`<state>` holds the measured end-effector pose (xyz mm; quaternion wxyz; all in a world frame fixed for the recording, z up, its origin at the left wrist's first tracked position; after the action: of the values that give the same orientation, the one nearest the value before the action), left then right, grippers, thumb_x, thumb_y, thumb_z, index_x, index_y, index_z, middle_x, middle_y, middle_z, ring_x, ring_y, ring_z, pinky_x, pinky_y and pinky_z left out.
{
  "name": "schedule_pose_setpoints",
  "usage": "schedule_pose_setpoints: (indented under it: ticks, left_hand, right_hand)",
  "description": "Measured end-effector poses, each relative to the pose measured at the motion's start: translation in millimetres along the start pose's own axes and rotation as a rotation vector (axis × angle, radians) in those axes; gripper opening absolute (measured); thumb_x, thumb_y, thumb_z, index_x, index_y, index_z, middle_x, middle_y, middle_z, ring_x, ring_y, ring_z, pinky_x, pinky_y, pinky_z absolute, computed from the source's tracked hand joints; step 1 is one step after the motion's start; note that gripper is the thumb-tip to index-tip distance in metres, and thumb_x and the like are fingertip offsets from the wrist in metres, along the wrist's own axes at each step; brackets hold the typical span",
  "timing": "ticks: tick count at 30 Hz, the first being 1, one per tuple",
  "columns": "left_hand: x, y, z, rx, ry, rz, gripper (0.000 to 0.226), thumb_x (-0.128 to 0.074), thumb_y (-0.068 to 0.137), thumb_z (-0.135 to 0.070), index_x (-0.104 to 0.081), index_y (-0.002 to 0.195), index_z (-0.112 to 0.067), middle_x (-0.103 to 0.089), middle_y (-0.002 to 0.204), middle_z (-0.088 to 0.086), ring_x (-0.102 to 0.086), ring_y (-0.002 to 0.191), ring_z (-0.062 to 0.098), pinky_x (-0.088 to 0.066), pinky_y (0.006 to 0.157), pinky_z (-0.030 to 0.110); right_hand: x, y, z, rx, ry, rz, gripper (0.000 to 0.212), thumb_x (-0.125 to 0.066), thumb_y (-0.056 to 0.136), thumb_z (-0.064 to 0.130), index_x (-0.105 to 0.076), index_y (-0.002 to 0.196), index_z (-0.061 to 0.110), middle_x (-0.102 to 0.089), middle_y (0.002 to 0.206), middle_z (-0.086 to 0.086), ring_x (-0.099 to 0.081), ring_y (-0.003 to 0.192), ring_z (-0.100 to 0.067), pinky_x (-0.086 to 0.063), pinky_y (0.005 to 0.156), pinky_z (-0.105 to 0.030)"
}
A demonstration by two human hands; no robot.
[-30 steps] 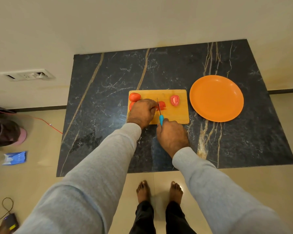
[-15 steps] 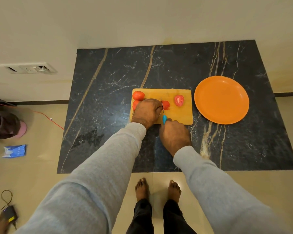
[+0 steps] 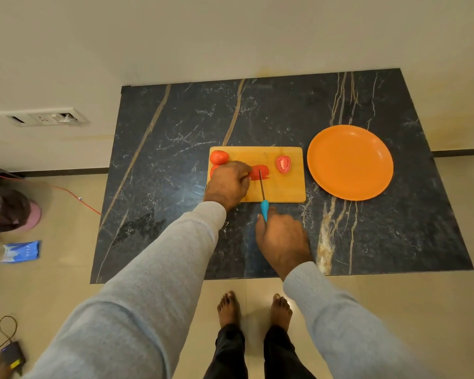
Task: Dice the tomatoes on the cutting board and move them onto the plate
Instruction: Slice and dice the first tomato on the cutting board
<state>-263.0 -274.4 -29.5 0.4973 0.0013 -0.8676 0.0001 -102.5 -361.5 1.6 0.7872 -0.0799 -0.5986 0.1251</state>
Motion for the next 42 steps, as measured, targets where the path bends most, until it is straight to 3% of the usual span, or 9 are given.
schedule_pose_setpoints:
  ticks: [7, 17, 27, 34, 38, 42]
  left_hand:
    - [-3.6, 8.4, -6.2, -0.037, 0.051, 0.018, 0.023, -0.064, 0.097, -0.022, -0.081, 0.111, -0.013, -0.078, 0.109, 0.006, -0.071, 0.101, 0.026, -0.056, 0.097, 0.038]
    - [-4.0, 12.2, -3.4, 0.019, 0.027, 0.038, 0.026, -0.061, 0.101, -0.029, -0.081, 0.113, -0.016, -0.078, 0.112, 0.004, -0.070, 0.102, 0.023, -0.057, 0.101, 0.041]
    - [-1.1, 9.5, -6.0, 0.023, 0.038, 0.041, 0.034, -0.056, 0.096, -0.032, -0.083, 0.104, -0.014, -0.079, 0.103, 0.007, -0.071, 0.093, 0.029, -0.059, 0.087, 0.043]
    - [1.9, 4.1, 0.0, 0.049, -0.007, -0.002, 0.024, -0.065, 0.100, -0.023, -0.080, 0.116, -0.013, -0.076, 0.116, 0.004, -0.069, 0.107, 0.023, -0.055, 0.103, 0.035]
    - [1.0, 1.2, 1.5, 0.049, 0.070, 0.015, 0.024, -0.063, 0.101, -0.021, -0.080, 0.113, -0.009, -0.074, 0.115, 0.009, -0.068, 0.106, 0.028, -0.055, 0.100, 0.038]
    - [-0.9, 6.9, -5.2, 0.062, 0.141, 0.060, 0.027, -0.057, 0.100, -0.024, -0.080, 0.108, -0.010, -0.072, 0.109, 0.012, -0.066, 0.101, 0.032, -0.055, 0.093, 0.042]
  right_hand:
    - [0.8, 33.1, 15.4, 0.032, -0.055, 0.021, 0.039, -0.040, 0.104, 0.044, -0.057, 0.118, 0.012, -0.068, 0.095, -0.009, -0.067, 0.087, -0.031, -0.050, 0.067, -0.038]
    - [7.4, 61.9, 28.7, 0.033, -0.099, 0.053, 0.029, -0.051, 0.100, 0.032, -0.062, 0.113, 0.009, -0.067, 0.101, -0.010, -0.067, 0.093, -0.031, -0.043, 0.068, -0.034]
    - [-13.1, 22.7, 8.5, 0.056, -0.153, 0.114, 0.034, -0.046, 0.104, 0.035, -0.058, 0.120, 0.007, -0.069, 0.100, -0.008, -0.069, 0.088, -0.028, -0.050, 0.068, -0.034]
    - [-3.3, 7.4, 1.8, 0.028, -0.042, 0.023, 0.043, -0.037, 0.104, 0.046, -0.057, 0.120, 0.012, -0.068, 0.091, -0.007, -0.068, 0.081, -0.027, -0.058, 0.069, -0.038]
    - [2.8, 20.2, 11.1, 0.052, -0.050, -0.010, 0.043, -0.037, 0.105, 0.046, -0.056, 0.122, 0.012, -0.067, 0.094, -0.009, -0.067, 0.084, -0.029, -0.052, 0.066, -0.037]
    - [-0.5, 32.9, 17.3, 0.061, -0.075, 0.034, 0.039, -0.041, 0.104, 0.044, -0.057, 0.119, 0.012, -0.067, 0.093, -0.007, -0.067, 0.085, -0.030, -0.057, 0.070, -0.040]
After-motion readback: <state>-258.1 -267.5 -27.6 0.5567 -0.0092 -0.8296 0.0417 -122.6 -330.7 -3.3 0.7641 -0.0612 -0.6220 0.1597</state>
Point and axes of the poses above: each hand's wrist, its own y-axis towards the middle knuckle, its own x-axis out of the back of the hand, z = x × y, the point moved 4 cm from there along y, towards the middle knuckle
